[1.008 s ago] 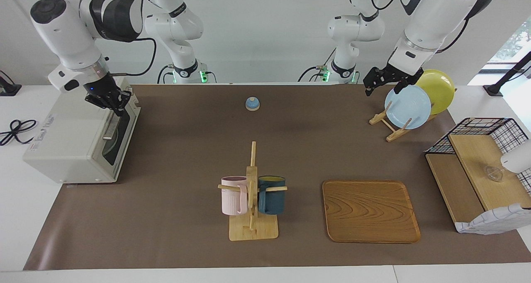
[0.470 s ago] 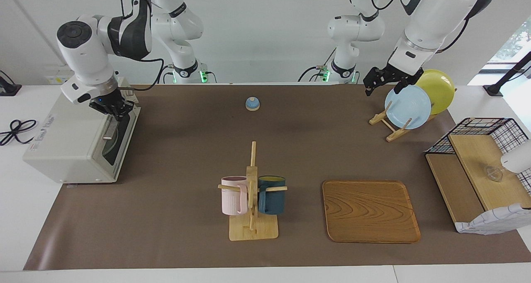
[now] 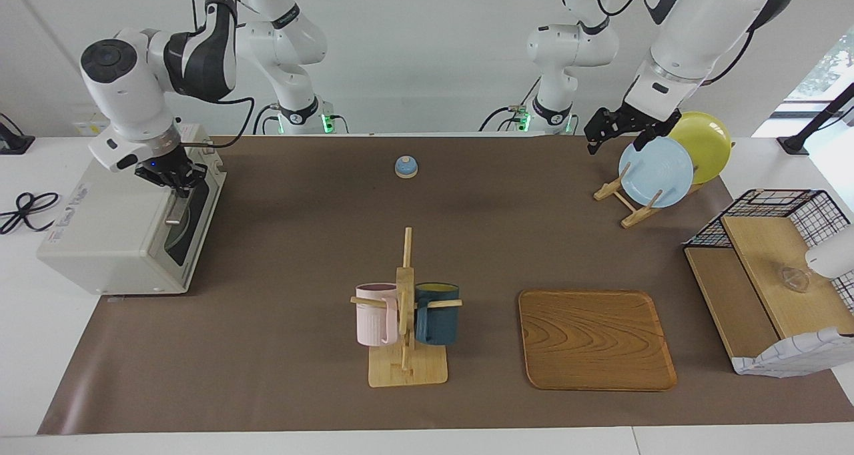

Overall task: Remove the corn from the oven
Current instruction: 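Reach the right gripper to the toaster oven door handle, then pull the oven door down and open with the right gripper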

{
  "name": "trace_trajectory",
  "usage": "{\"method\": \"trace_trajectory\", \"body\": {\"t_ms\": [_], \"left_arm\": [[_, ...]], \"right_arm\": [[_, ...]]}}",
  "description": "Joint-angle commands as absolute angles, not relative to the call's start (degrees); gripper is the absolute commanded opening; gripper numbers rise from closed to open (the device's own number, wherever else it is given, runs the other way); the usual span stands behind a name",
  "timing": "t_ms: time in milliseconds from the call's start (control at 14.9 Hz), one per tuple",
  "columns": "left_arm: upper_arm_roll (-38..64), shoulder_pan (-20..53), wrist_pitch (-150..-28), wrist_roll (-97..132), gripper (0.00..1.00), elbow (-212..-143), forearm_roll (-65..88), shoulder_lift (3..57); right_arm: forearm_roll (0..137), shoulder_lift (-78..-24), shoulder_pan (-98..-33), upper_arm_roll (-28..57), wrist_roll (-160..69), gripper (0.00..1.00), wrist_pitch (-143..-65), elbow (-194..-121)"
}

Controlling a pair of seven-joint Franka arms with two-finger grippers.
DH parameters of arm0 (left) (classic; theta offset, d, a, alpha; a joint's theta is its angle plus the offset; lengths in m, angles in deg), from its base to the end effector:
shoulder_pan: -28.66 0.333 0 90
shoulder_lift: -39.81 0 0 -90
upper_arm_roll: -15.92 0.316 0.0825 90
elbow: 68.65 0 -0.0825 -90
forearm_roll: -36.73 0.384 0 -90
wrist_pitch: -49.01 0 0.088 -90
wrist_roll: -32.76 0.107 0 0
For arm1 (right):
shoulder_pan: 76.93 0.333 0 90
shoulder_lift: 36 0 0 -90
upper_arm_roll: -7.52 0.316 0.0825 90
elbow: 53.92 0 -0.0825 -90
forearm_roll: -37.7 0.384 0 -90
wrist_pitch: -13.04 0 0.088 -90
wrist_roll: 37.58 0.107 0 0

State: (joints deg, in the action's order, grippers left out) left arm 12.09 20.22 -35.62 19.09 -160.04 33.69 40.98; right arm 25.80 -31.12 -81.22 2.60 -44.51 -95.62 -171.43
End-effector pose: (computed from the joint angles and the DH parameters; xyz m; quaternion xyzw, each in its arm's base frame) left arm 0.5239 -0.1206 0.6167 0.9984 0.0110 -0.0533 0.0142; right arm 0.5132 -0.0994 0.4716 0.9949 0.0171 -0.0472 0.0876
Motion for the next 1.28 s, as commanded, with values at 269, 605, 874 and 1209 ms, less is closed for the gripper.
{"method": "trace_trajectory", "body": {"t_ms": [269, 605, 874, 1209], "left_arm": [[11.61, 20.93, -35.10, 19.23, 1.00, -159.62, 34.79, 41.13], [11.61, 20.93, -35.28, 19.14, 1.00, -159.62, 34.71, 41.13], [11.61, 20.84, -35.28, 19.05, 1.00, -159.62, 34.71, 41.13], [11.61, 20.84, -35.28, 19.14, 1.00, -159.62, 34.71, 41.13]], "right_arm": [[25.65, -31.60, -81.23, 3.30, -45.50, 0.00, -99.63, -173.62], [26.87, -34.85, -78.60, 3.39, -45.23, 0.00, -106.30, -175.73], [32.32, -37.92, -77.46, 3.48, -45.32, 0.00, -111.40, -177.23], [34.00, -40.48, -75.26, 3.39, -44.44, 0.00, -119.58, -180.65]]}}
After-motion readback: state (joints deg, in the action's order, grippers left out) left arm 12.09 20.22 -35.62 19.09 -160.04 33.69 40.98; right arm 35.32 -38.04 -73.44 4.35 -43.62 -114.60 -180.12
